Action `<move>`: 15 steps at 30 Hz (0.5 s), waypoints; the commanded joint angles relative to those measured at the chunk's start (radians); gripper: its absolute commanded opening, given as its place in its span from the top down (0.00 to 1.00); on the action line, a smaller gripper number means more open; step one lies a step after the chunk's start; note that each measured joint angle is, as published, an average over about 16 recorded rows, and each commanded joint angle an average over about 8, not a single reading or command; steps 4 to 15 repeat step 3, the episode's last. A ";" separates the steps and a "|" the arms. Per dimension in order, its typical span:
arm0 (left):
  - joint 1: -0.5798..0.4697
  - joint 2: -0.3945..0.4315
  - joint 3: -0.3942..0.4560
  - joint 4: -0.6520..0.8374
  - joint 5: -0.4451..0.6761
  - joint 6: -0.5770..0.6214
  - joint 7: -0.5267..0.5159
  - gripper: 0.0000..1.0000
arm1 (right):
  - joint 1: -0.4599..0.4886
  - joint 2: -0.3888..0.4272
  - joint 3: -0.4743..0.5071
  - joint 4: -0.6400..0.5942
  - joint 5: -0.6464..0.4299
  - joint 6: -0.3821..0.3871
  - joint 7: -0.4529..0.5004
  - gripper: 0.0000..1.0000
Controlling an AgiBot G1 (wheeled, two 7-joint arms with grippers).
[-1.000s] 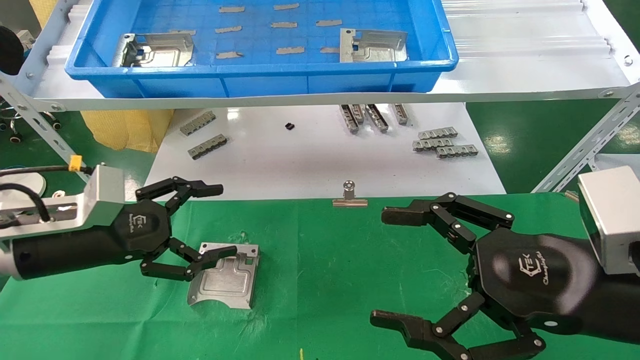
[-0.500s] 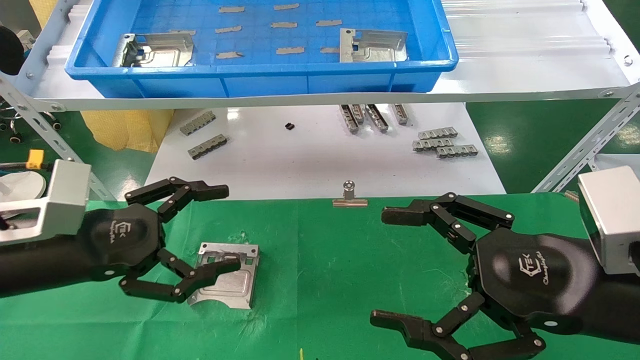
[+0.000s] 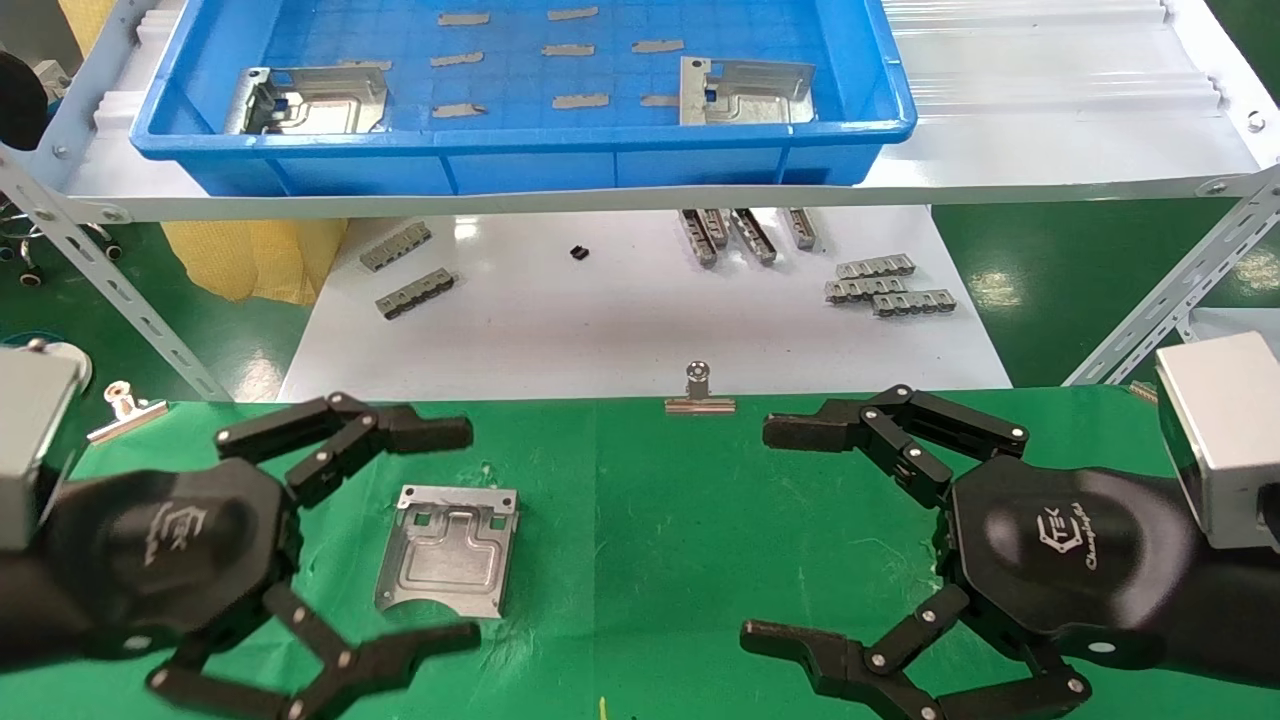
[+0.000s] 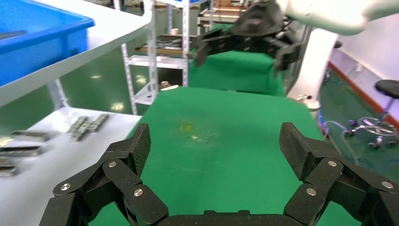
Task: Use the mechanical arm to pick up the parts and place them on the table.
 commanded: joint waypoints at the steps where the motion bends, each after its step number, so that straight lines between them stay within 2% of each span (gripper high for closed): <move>1: 0.032 -0.018 -0.030 -0.069 -0.016 -0.003 -0.048 0.00 | 0.000 0.000 0.000 0.000 0.000 0.000 0.000 0.00; 15: 0.040 -0.022 -0.038 -0.085 -0.020 -0.004 -0.060 0.00 | 0.000 0.000 0.000 0.000 0.000 0.000 0.000 0.00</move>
